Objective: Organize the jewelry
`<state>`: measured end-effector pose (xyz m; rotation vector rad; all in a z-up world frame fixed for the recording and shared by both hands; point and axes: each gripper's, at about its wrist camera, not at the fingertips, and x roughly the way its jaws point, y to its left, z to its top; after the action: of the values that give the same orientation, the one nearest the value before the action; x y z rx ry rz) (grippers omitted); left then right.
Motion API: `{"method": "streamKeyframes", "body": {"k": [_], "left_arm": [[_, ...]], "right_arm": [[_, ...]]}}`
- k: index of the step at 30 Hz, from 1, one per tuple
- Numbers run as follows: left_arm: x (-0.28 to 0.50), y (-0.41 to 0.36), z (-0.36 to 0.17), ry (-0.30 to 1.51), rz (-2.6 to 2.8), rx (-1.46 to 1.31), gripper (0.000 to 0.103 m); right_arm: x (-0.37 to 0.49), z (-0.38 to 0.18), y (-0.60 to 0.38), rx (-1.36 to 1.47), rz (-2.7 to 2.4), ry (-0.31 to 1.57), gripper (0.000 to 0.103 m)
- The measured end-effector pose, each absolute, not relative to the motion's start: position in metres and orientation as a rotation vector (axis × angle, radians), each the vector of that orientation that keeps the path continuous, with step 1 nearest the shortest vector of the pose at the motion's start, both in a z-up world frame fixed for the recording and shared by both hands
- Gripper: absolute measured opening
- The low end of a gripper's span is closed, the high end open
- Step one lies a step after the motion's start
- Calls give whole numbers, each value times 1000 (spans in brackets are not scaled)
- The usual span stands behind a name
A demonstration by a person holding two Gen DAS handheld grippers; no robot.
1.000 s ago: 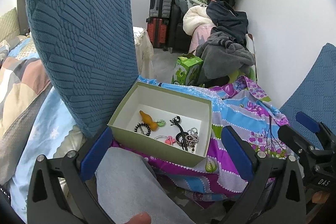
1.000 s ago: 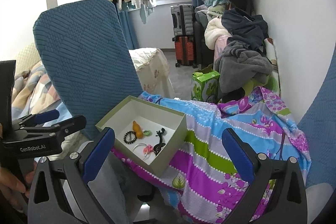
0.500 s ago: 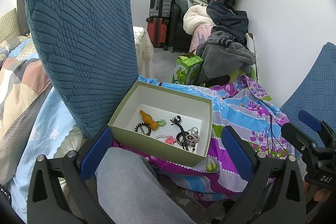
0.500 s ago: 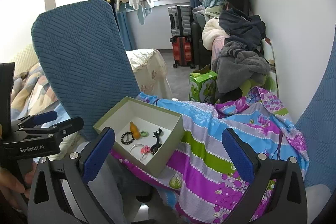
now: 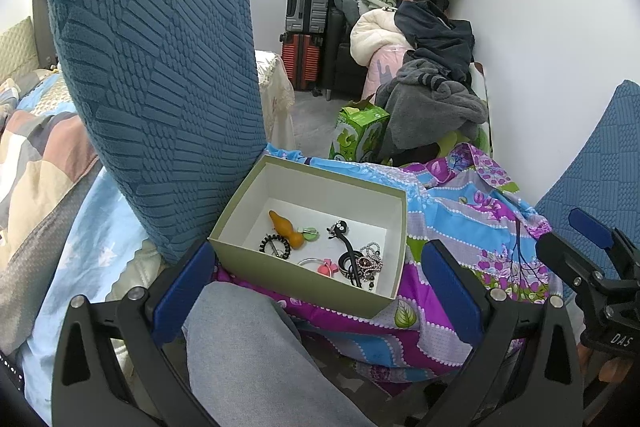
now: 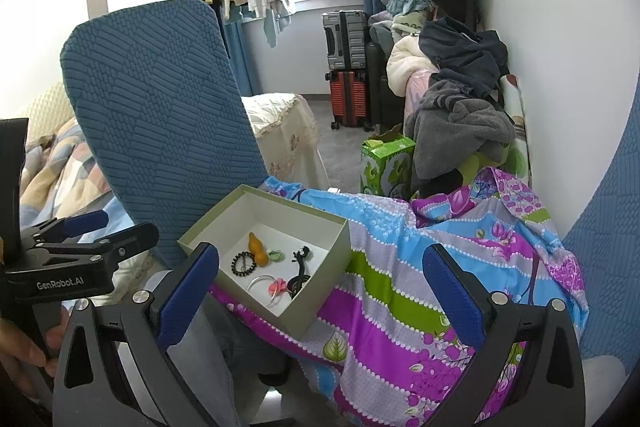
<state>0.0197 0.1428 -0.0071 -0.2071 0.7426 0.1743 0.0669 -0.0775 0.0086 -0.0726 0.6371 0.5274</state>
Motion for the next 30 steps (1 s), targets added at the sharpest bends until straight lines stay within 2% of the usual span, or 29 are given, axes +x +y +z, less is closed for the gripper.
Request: {"method": "streamKeyframes", "body": {"k": [30], "left_arm": [[21,155,-8,745,162,-209,103]], "right_arm": [[71,11,-79,-81,525,639,103]]}}
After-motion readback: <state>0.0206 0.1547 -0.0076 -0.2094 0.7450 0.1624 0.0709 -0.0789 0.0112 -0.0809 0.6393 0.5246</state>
